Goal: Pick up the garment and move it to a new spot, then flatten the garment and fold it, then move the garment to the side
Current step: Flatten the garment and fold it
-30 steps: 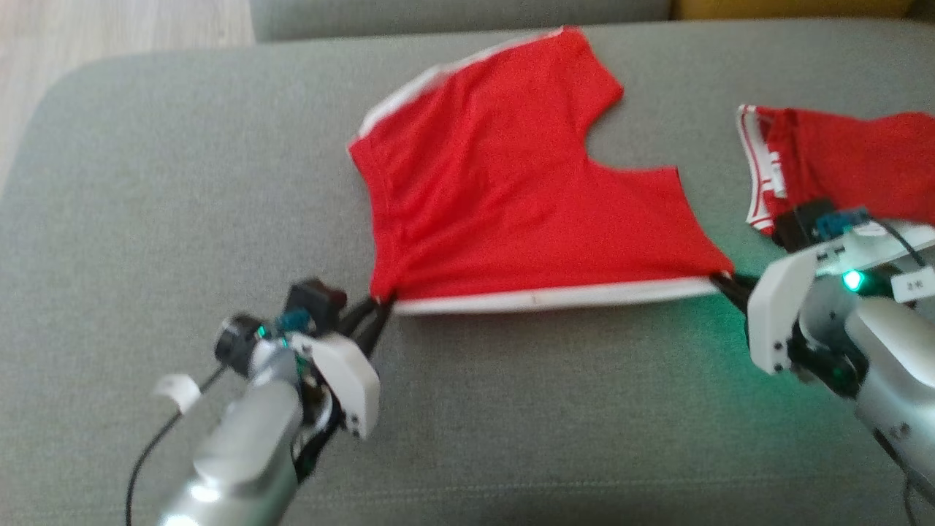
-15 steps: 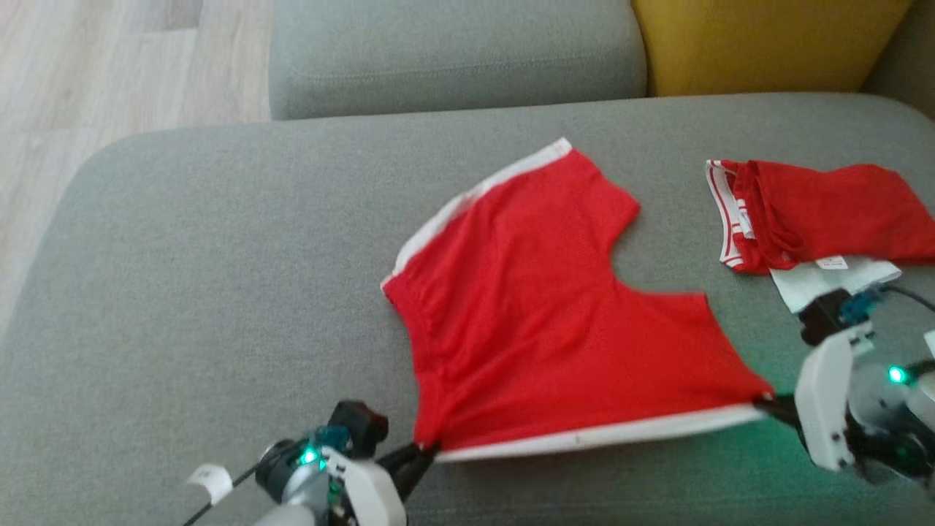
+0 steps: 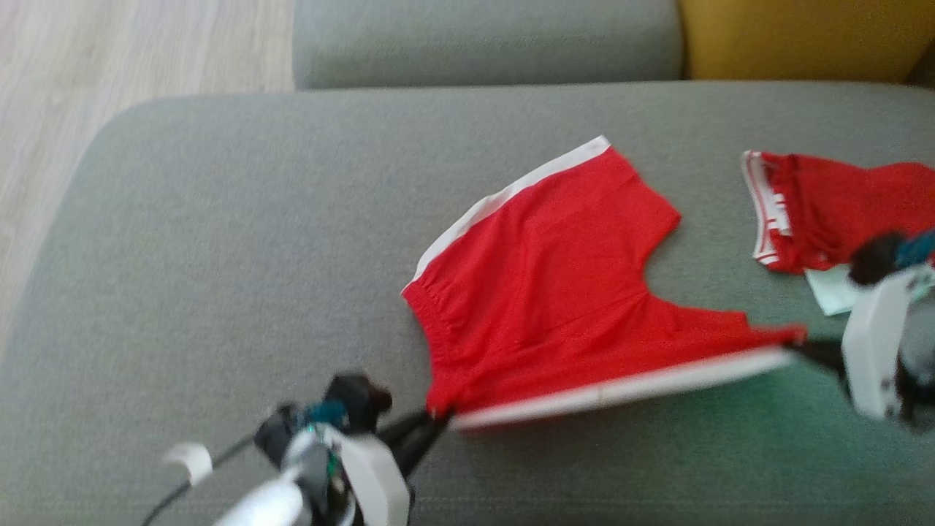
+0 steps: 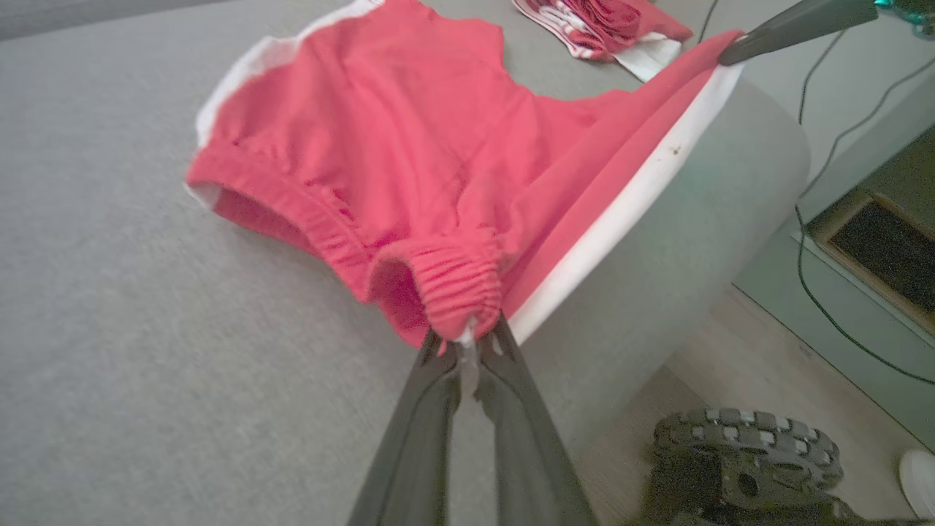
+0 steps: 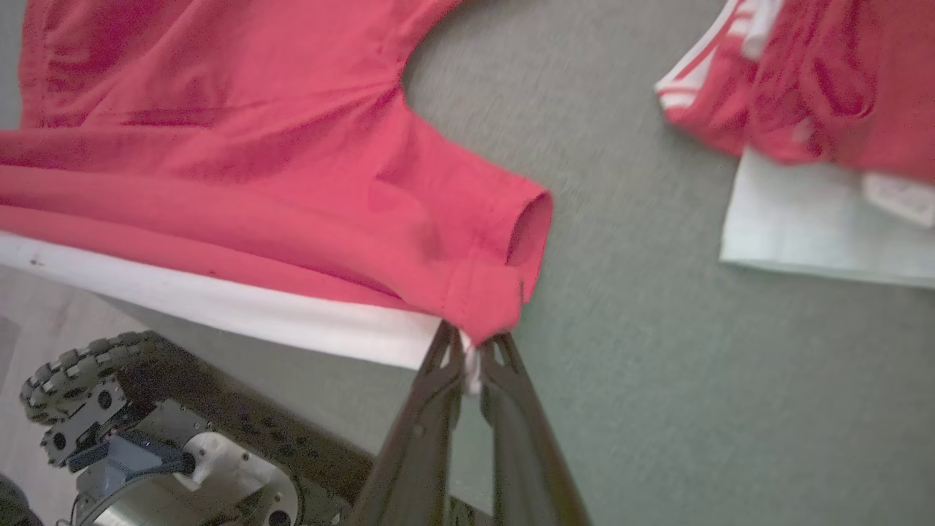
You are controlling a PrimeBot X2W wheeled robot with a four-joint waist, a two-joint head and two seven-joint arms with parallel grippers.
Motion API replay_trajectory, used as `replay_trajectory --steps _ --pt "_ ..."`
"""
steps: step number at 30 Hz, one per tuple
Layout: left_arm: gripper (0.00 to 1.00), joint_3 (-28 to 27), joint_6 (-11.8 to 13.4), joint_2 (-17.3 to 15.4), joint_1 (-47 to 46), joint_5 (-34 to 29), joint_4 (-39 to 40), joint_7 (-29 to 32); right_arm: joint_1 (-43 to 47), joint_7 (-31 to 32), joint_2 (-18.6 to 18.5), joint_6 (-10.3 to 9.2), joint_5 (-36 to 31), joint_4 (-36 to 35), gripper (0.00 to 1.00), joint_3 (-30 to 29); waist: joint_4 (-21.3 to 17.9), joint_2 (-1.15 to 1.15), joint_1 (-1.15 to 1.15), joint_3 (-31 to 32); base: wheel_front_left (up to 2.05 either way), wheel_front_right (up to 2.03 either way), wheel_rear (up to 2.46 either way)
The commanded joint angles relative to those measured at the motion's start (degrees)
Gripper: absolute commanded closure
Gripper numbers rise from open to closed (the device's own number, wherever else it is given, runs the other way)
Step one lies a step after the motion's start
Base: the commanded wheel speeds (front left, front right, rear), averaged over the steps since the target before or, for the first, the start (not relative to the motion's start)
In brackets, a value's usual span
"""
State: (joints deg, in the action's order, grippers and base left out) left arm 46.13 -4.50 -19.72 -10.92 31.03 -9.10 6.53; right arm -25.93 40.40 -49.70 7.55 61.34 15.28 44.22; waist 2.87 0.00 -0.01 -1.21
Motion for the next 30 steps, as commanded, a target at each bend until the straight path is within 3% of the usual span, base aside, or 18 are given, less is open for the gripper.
replay_trajectory --steps 1,12,30 --pt "1.00 -3.66 0.79 -1.32 -5.00 0.28 1.97 -0.28 -3.78 0.22 -2.59 -0.06 -1.42 -0.91 1.00 -2.58 1.55 0.00 0.01 -1.95 0.00 0.00 0.00" --pt "1.00 -3.98 0.25 2.76 -16.04 -2.25 -0.17 -2.16 -17.67 5.24 1.97 -0.06 -8.92 1.24 1.00 -8.71 6.62 0.00 0.01 -11.23 0.00 0.00 0.00" --pt "1.00 -5.56 -0.82 10.27 -29.04 -2.27 -13.91 -9.60 -33.12 7.24 6.90 -0.06 -16.00 9.66 1.00 -7.10 11.16 0.00 0.01 -22.84 0.00 0.00 0.00"
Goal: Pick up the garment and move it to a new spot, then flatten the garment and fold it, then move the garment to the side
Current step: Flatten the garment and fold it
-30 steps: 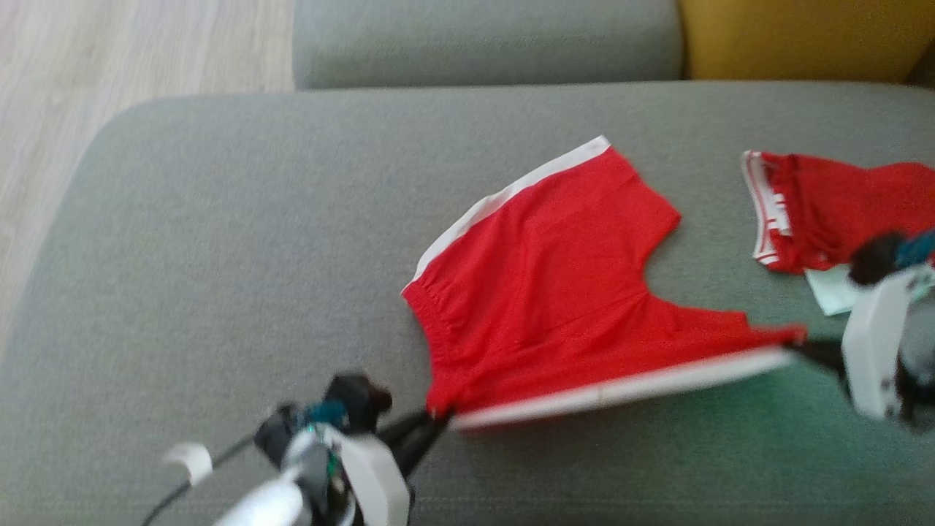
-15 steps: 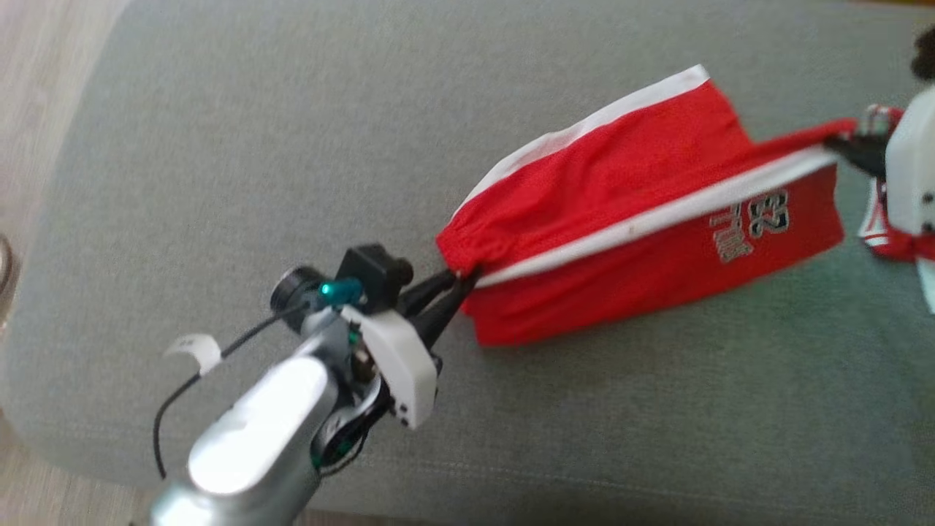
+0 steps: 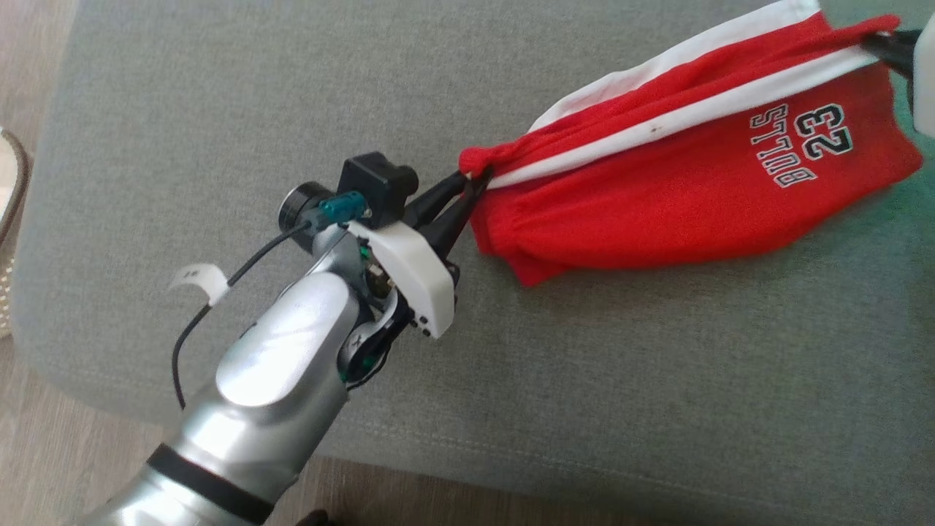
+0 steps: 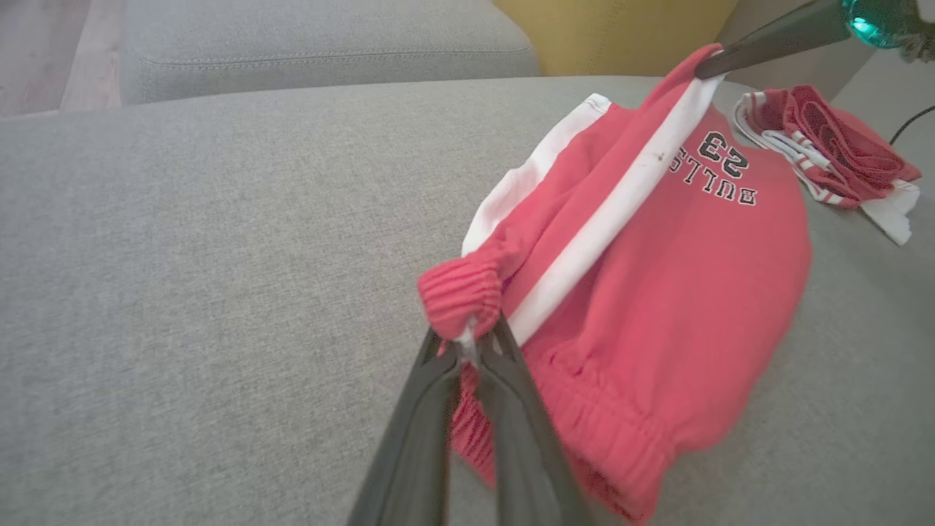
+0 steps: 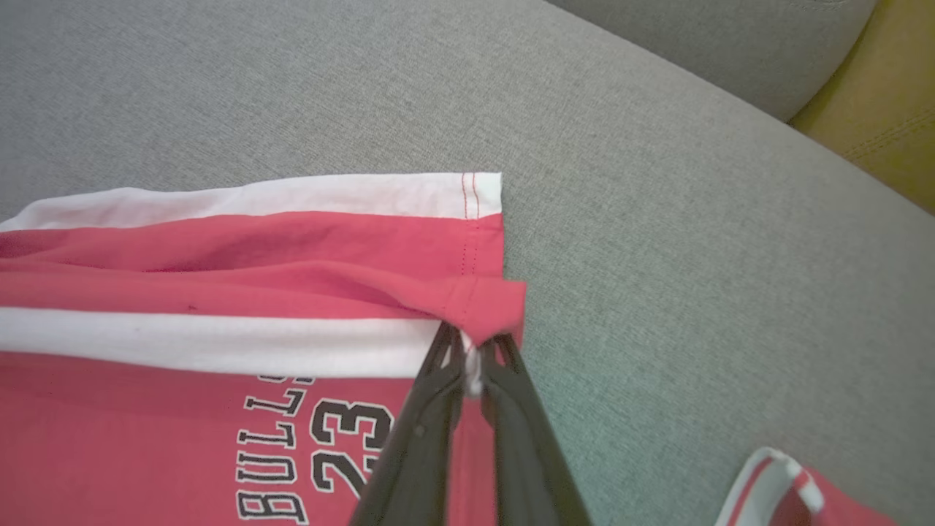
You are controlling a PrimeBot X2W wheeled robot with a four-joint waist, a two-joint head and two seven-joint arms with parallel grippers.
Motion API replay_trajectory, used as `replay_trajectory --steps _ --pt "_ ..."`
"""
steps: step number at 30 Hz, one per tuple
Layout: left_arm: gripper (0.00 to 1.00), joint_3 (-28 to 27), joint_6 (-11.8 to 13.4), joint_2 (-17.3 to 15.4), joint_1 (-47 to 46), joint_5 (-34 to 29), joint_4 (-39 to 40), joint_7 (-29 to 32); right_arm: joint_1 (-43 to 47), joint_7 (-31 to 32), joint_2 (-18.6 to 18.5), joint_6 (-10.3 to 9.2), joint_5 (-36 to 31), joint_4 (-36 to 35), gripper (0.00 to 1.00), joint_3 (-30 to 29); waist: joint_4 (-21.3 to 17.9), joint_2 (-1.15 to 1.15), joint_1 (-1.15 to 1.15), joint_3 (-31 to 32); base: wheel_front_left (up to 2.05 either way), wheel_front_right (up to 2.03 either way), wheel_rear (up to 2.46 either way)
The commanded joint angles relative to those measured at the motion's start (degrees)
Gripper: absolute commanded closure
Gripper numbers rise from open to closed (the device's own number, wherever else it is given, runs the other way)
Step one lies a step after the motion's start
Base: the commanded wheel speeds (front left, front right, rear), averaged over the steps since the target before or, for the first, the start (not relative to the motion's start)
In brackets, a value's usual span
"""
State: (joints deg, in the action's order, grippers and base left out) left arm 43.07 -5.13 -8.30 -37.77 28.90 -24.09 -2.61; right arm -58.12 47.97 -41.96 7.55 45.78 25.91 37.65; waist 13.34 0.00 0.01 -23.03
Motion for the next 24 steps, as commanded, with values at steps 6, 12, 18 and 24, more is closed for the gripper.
replay_trajectory --steps 6,12,18,24 --pt "1.00 -2.85 -0.42 0.71 -5.18 0.16 -3.30 -2.90 -3.80 -1.66 -0.32 -0.06 -0.98 1.20 1.00 0.45 1.33 0.00 -0.01 -3.38 0.00 0.00 0.00" --pt "0.00 -3.26 -0.06 1.95 -7.20 0.31 -7.23 -5.42 -6.12 -6.60 0.95 -0.06 -2.13 3.93 0.00 -0.11 1.45 0.00 -0.01 -4.96 0.00 0.00 0.00" --pt "0.00 -4.41 1.57 2.60 -8.42 0.58 -10.40 -8.05 -6.92 -13.14 2.57 -0.06 -3.76 6.90 0.00 -0.07 1.01 0.00 -0.01 -5.53 0.00 0.00 0.00" --pt "0.00 -7.03 4.59 2.74 -9.10 1.17 -12.81 -10.46 -6.49 -23.33 3.55 -0.06 -6.74 10.39 0.00 -0.83 -0.07 0.00 -0.01 -5.02 0.00 0.00 0.00"
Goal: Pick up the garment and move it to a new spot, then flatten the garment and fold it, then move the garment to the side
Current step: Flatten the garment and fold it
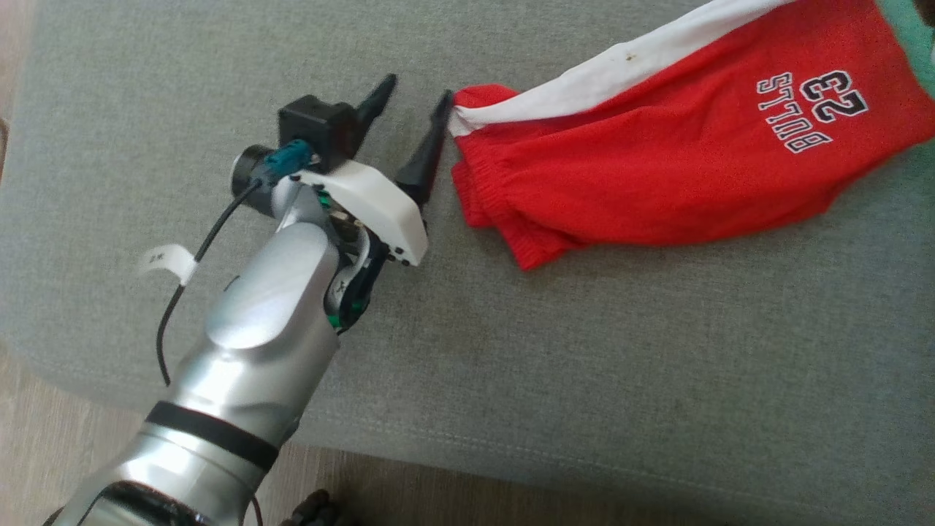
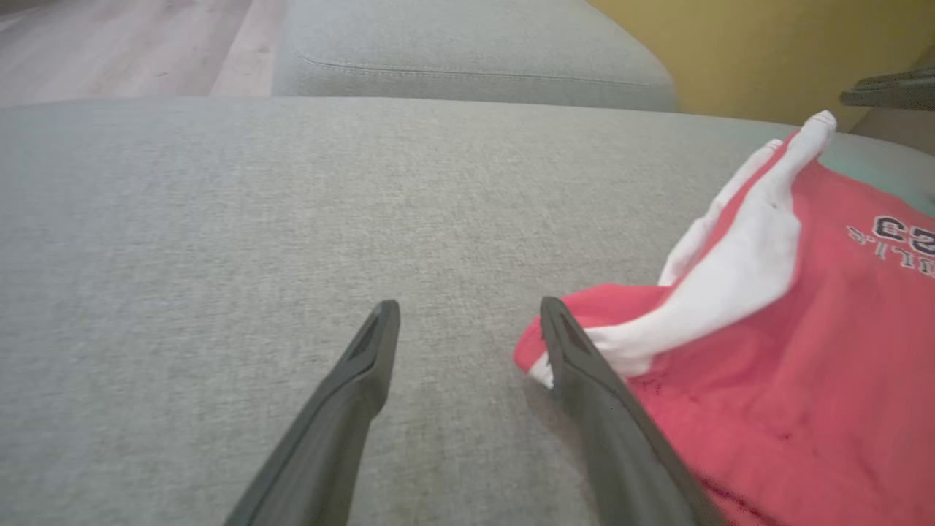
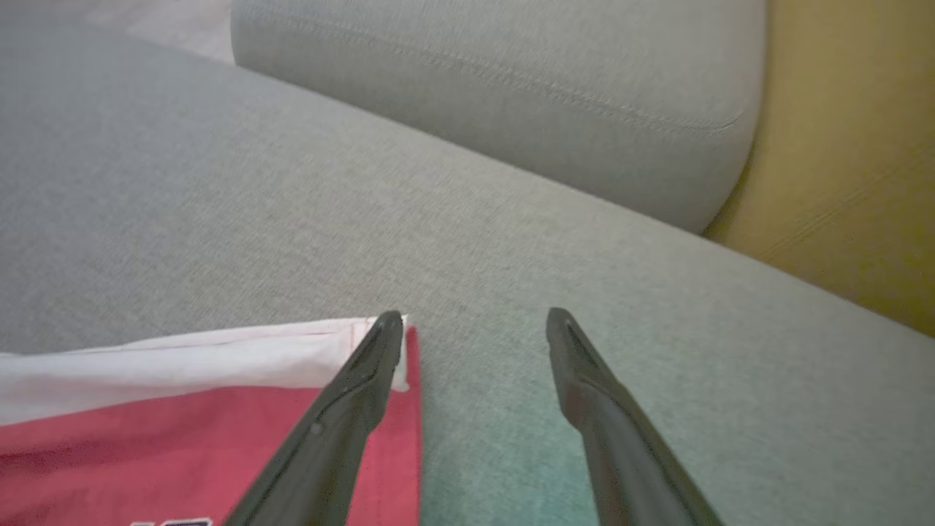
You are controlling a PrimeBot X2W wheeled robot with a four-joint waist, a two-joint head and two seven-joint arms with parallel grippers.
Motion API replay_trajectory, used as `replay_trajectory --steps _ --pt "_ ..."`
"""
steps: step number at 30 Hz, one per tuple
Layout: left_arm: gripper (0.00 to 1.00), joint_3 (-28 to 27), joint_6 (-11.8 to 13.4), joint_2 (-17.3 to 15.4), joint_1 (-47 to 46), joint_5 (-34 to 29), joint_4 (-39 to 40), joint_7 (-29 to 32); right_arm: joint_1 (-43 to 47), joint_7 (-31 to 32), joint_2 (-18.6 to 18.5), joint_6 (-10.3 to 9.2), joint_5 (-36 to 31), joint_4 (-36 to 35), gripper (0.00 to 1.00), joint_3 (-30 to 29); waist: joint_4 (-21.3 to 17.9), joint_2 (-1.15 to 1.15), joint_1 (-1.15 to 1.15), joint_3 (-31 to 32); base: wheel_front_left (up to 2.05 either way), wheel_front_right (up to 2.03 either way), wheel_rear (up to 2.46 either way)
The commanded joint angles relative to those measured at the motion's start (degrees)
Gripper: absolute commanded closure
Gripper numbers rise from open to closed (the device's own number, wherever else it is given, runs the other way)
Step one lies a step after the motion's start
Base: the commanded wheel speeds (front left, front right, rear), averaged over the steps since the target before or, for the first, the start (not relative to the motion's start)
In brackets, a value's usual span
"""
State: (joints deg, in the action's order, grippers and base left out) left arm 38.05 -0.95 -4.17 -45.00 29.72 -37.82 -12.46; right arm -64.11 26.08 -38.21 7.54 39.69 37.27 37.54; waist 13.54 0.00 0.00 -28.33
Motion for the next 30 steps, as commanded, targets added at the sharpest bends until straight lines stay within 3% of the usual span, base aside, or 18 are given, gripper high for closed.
replay_trajectory --steps 1,11,21,30 --pt "0.00 -2.50 0.90 -1.42 -1.93 0.46 0.49 -0.89 -0.31 -3.70 0.12 -0.05 -1.08 -0.26 0.00 -1.19 -0.51 0.00 0.00 0.50 0.00 0.00 0.00" --pt "0.00 -7.46 2.85 -1.53 0.69 2.32 0.46 -2.41 5.87 -21.53 4.62 -0.05 -2.67 3.09 0.00 -4.72 -3.39 0.00 0.00 5.79 0.00 0.00 0.00" --pt "0.00 -18.91 4.14 -0.98 16.99 -1.20 15.83 -2.52 20.53 -36.48 10.36 -0.05 -3.56 0.24 0.00 -9.91 -7.93 0.00 0.00 16.37 0.00 0.00 0.00" --pt "0.00 -23.01 2.63 0.95 28.74 -1.96 19.85 -2.53 34.16 -40.57 13.63 -0.05 -17.50 -3.22 0.00 -19.71 -10.06 0.00 0.00 22.27 0.00 0.00 0.00"
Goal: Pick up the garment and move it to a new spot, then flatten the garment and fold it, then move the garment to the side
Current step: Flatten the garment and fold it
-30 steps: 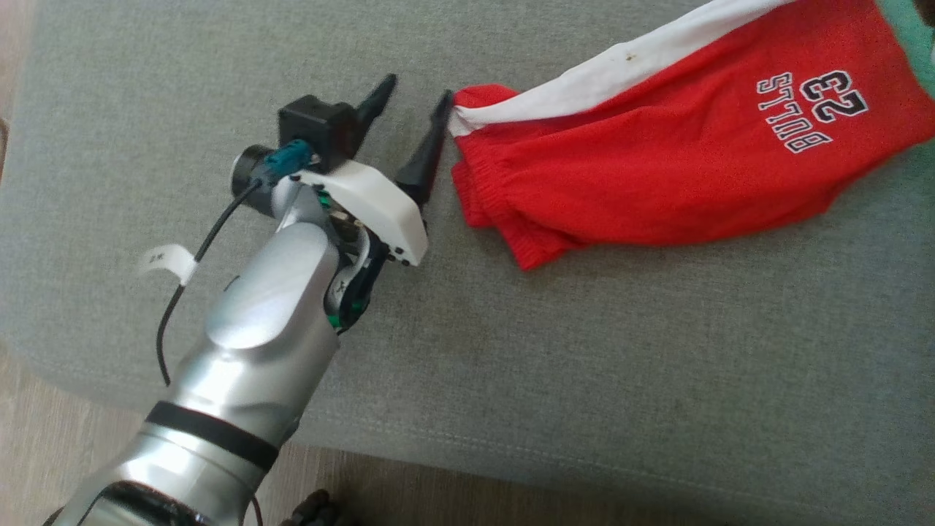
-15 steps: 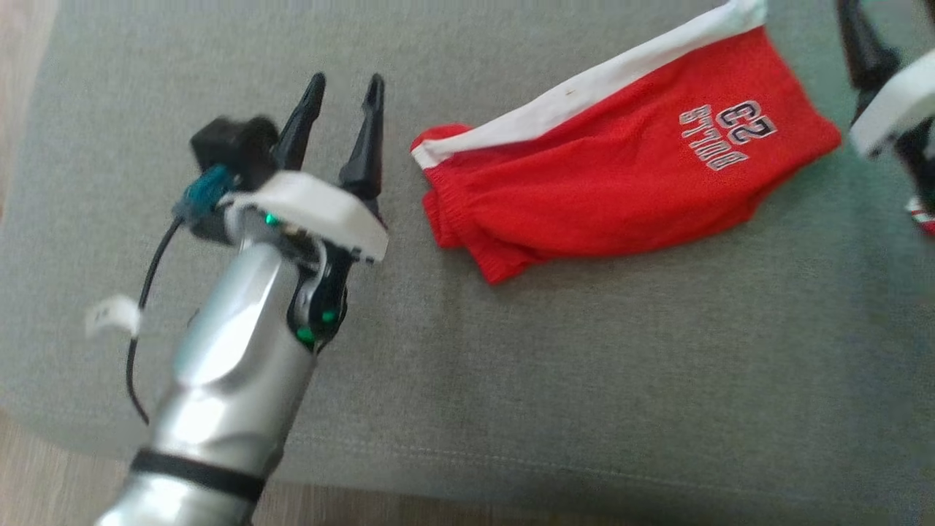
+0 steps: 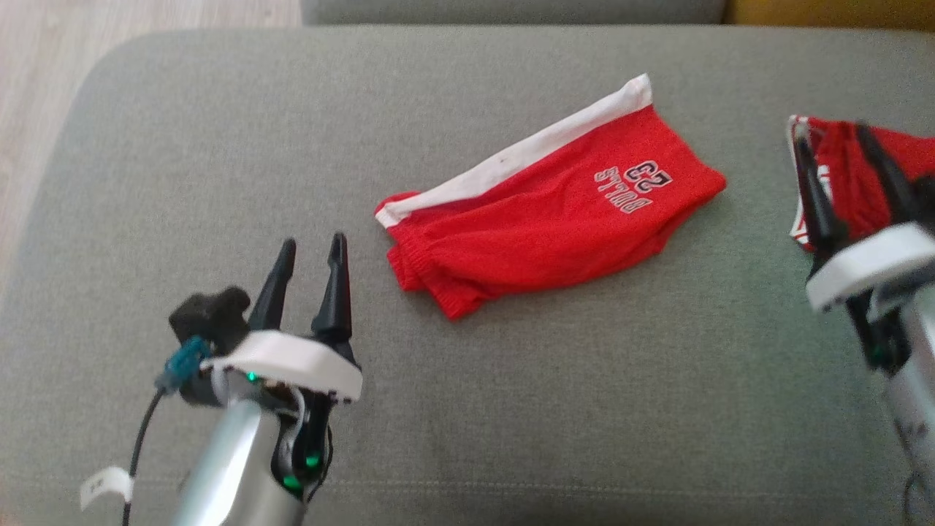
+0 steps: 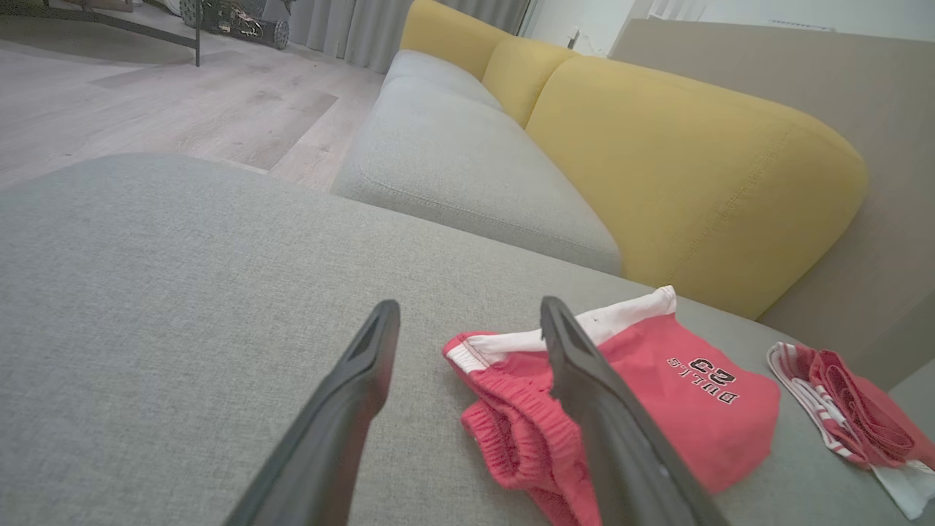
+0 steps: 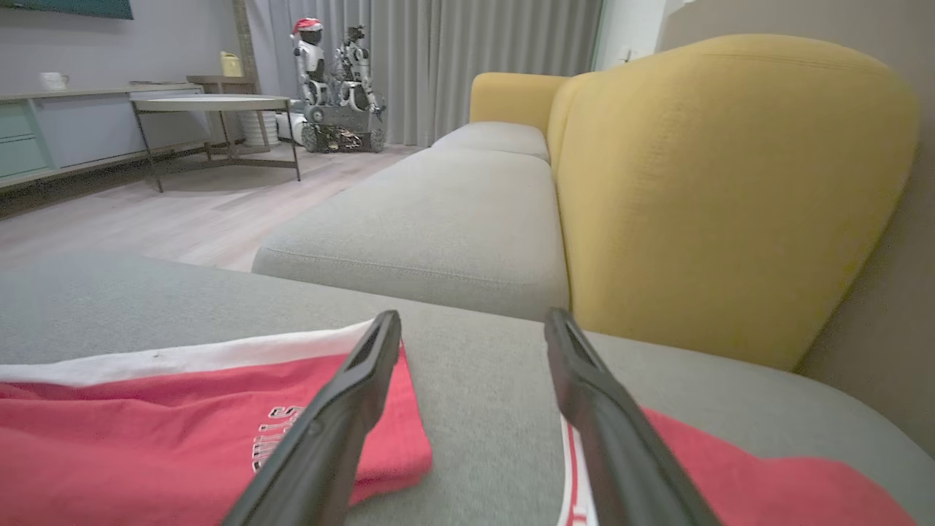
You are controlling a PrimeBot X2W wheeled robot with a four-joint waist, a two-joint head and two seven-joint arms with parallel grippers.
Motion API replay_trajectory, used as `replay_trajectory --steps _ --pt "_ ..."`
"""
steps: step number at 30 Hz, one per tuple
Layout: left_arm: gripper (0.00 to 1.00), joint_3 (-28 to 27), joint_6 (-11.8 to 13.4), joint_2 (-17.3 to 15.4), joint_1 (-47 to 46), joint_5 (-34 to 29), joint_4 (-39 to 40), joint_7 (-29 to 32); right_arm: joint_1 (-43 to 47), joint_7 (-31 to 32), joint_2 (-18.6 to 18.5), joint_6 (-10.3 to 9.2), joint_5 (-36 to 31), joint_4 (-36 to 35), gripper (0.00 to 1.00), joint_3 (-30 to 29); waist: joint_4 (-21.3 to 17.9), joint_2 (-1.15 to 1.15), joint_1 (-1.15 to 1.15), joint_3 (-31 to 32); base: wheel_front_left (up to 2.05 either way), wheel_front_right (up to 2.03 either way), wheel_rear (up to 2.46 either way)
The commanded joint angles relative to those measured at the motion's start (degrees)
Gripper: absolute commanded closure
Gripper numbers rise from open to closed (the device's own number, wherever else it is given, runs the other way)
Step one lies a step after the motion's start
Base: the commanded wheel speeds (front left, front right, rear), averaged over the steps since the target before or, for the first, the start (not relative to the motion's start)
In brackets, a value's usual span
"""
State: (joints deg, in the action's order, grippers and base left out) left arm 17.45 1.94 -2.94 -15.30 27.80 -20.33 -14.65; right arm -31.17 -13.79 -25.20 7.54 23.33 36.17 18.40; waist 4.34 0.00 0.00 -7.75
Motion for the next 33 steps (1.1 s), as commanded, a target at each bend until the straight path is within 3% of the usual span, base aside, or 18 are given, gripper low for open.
replay_trajectory --steps 1,11,19,23,33 --pt "0.00 -2.62 -0.26 -0.17 0.02 -0.15 2.70 -0.34 2.90 -0.83 1.77 -0.05 -2.41 -2.88 0.00 -2.44 -1.04 0.00 0.00 2.20 0.00 0.00 0.00" --pt "0.00 -2.87 0.20 0.04 8.12 -2.45 7.06 -0.34 19.20 -0.81 9.81 -0.05 -14.35 -14.25 0.00 -16.31 -2.00 0.00 0.00 5.19 0.00 0.00 0.00" --pt "0.00 -2.20 1.43 0.05 10.22 -1.69 9.06 -0.35 23.54 2.54 14.32 -0.05 -17.02 -19.95 0.00 -19.57 -2.16 0.00 0.00 4.60 0.00 0.00 0.00" --pt "0.00 -1.35 1.47 0.05 9.02 -1.92 9.52 -0.35 22.23 5.66 16.24 -0.05 -12.66 -21.20 0.00 -19.98 -1.29 0.00 0.00 2.91 0.00 0.00 0.00" --pt "0.00 1.37 1.85 0.06 6.36 -1.22 9.50 -0.35 13.75 22.70 20.90 -0.05 12.09 -17.19 0.00 -25.60 4.02 0.00 0.00 -2.05 0.00 0.00 0.00"
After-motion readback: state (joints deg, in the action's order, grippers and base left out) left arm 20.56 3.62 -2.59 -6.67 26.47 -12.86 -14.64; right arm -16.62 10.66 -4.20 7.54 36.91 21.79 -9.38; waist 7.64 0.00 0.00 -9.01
